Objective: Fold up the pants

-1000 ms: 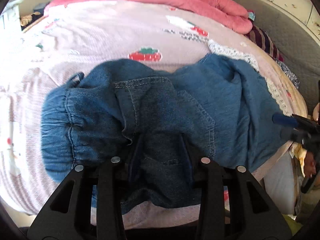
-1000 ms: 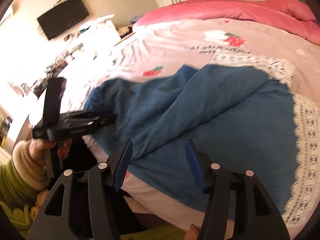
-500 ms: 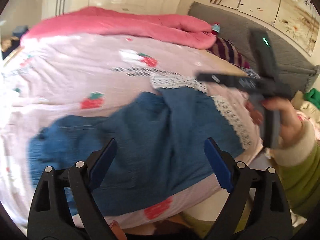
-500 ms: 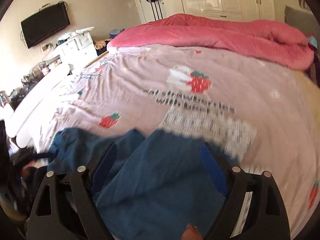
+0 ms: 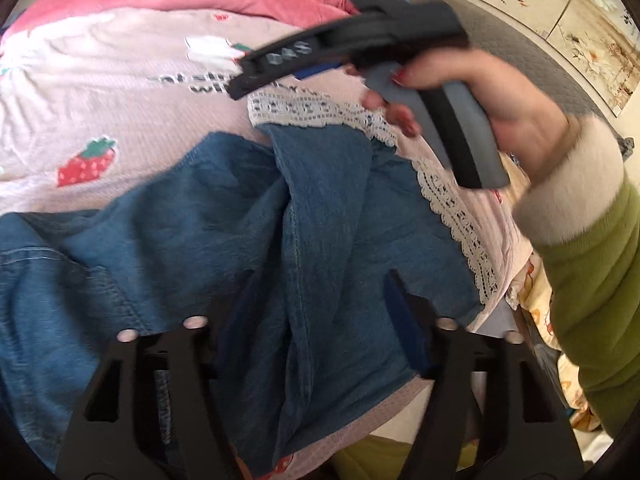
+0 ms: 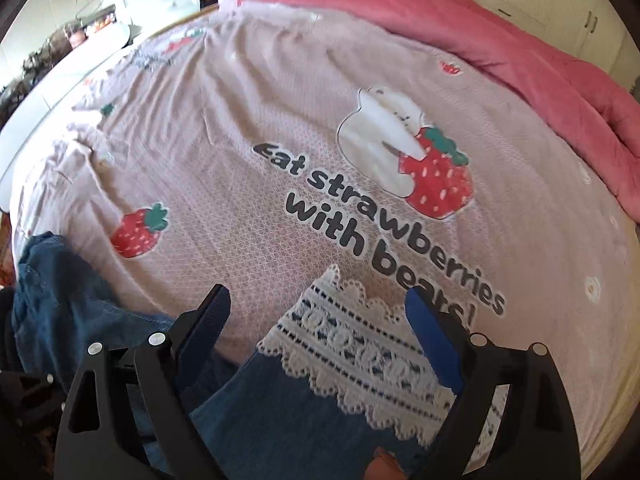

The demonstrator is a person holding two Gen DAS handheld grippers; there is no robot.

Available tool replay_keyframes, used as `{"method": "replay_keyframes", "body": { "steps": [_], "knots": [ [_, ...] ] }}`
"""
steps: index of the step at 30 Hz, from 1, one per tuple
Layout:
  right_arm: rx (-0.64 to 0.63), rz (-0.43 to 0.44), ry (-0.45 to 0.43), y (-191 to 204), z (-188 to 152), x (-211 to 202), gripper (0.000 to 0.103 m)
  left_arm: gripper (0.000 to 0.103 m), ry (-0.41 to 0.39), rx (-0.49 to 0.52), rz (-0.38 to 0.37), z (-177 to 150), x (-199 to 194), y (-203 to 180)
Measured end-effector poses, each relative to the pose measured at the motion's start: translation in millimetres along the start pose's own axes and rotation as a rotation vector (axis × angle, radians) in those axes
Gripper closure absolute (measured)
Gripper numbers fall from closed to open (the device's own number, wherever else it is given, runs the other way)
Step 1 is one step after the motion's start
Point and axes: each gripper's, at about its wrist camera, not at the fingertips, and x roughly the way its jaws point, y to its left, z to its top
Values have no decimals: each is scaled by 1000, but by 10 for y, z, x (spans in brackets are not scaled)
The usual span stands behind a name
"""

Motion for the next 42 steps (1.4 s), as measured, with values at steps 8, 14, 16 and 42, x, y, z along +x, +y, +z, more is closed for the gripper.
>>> {"method": "replay_keyframes", "body": {
  "steps": [8, 14, 16, 42],
  "knots": [
    [71, 131, -2, -153, -54, 57, 95, 101, 34, -19, -24, 6, 130, 78],
    [257, 172, -228, -562, -704, -808, 96, 101, 3, 3, -22, 33, 14, 66],
    [315, 161, -301, -674, -1044, -1170, 96, 101, -6, 25, -16, 28, -24, 25],
    [592, 267, -316, -657, -3427, -1525, 96, 99, 61, 384, 88, -408, -83, -568]
  ]
}}
